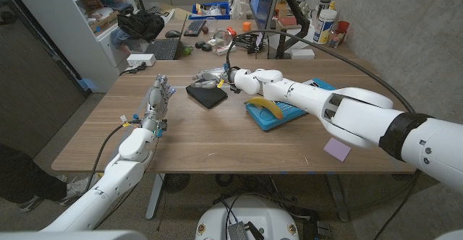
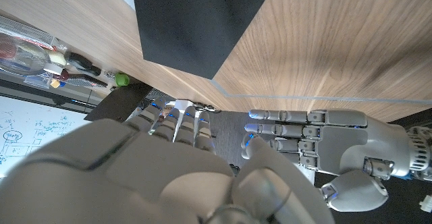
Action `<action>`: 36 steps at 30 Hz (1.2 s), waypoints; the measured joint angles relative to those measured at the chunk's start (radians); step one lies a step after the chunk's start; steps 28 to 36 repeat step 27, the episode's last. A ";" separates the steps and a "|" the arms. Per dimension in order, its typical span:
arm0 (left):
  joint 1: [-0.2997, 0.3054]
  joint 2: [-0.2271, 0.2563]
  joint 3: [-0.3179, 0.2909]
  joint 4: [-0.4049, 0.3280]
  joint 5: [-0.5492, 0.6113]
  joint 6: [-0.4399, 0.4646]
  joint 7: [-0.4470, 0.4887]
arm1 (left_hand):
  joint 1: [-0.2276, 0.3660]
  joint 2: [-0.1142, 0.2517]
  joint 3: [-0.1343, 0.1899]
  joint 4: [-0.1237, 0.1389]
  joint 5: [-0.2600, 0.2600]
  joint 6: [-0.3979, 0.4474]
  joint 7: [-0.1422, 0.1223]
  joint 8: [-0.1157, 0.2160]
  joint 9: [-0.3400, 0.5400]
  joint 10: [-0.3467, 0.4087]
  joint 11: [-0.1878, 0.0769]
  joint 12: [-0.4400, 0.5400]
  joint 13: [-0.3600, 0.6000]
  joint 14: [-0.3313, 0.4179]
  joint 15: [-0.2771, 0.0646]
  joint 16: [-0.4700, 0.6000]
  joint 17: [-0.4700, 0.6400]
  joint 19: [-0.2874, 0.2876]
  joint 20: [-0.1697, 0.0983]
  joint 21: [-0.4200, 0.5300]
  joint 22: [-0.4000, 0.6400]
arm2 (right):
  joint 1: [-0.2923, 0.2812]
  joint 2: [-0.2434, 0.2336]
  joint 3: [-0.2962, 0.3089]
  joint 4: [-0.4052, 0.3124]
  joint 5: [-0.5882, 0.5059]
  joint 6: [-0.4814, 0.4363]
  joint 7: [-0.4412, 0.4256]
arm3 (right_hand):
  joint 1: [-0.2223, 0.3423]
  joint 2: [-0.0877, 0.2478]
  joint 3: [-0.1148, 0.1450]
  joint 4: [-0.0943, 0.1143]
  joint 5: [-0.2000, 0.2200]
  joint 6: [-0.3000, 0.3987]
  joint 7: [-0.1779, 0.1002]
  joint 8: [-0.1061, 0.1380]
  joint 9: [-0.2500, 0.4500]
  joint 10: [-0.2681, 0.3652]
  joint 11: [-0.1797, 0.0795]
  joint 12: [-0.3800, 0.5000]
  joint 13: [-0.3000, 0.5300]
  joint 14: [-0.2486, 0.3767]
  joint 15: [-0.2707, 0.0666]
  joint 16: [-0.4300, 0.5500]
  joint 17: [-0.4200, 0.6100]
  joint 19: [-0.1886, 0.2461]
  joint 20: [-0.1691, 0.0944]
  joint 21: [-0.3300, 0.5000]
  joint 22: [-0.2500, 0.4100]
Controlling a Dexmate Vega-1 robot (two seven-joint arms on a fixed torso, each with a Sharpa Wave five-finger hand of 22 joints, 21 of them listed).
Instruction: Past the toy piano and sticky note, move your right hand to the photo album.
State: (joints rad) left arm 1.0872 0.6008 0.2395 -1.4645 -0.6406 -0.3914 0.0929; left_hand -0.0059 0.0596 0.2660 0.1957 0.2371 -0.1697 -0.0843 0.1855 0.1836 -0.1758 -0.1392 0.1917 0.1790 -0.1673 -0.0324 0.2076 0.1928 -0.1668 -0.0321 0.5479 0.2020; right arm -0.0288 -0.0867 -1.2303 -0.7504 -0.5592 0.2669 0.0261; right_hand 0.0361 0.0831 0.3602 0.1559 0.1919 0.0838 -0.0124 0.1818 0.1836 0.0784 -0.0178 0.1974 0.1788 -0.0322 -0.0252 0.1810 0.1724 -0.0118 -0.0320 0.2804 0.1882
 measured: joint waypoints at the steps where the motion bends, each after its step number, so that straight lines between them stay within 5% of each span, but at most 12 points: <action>1: 0.000 0.000 0.000 0.000 0.000 0.001 0.001 | 0.000 0.000 0.000 0.000 0.000 0.000 0.000 0.000 0.000 0.000 0.000 0.000 0.000 0.000 0.000 0.000 0.000 0.000 0.000 0.000 0.000 | 0.004 0.006 -0.004 0.012 0.000 0.002 -0.001 | 0.000 0.000 0.000 0.000 0.000 0.000 0.000 0.000 0.000 0.000 0.000 0.000 0.000 0.000 0.000 0.000 0.000 0.000 0.000 0.000 0.000; 21: 0.032 0.013 -0.016 -0.036 0.008 0.008 0.030 | 0.000 0.000 0.000 0.000 0.000 0.000 0.000 0.000 0.000 0.000 0.000 0.000 0.000 0.000 0.000 0.000 0.000 0.000 0.000 0.000 0.000 | 0.072 0.159 -0.097 0.291 0.032 0.064 -0.066 | 0.000 0.000 -0.003 -0.003 0.000 0.000 0.000 0.000 0.000 0.000 0.000 0.000 0.000 0.000 0.000 0.000 0.000 0.000 0.000 0.000 0.000; 36: 0.035 0.015 -0.019 -0.038 0.009 0.009 0.034 | 0.000 0.000 0.000 0.000 0.000 0.000 0.000 0.000 0.000 0.000 0.000 0.000 0.000 0.000 0.000 0.000 0.000 0.000 0.000 0.000 0.000 | 0.085 0.190 -0.131 0.333 0.061 0.028 -0.074 | 0.000 0.000 -0.005 -0.006 0.000 0.000 0.000 0.000 0.000 0.000 0.000 0.000 0.000 0.000 0.000 0.000 0.000 0.000 0.000 -0.008 0.000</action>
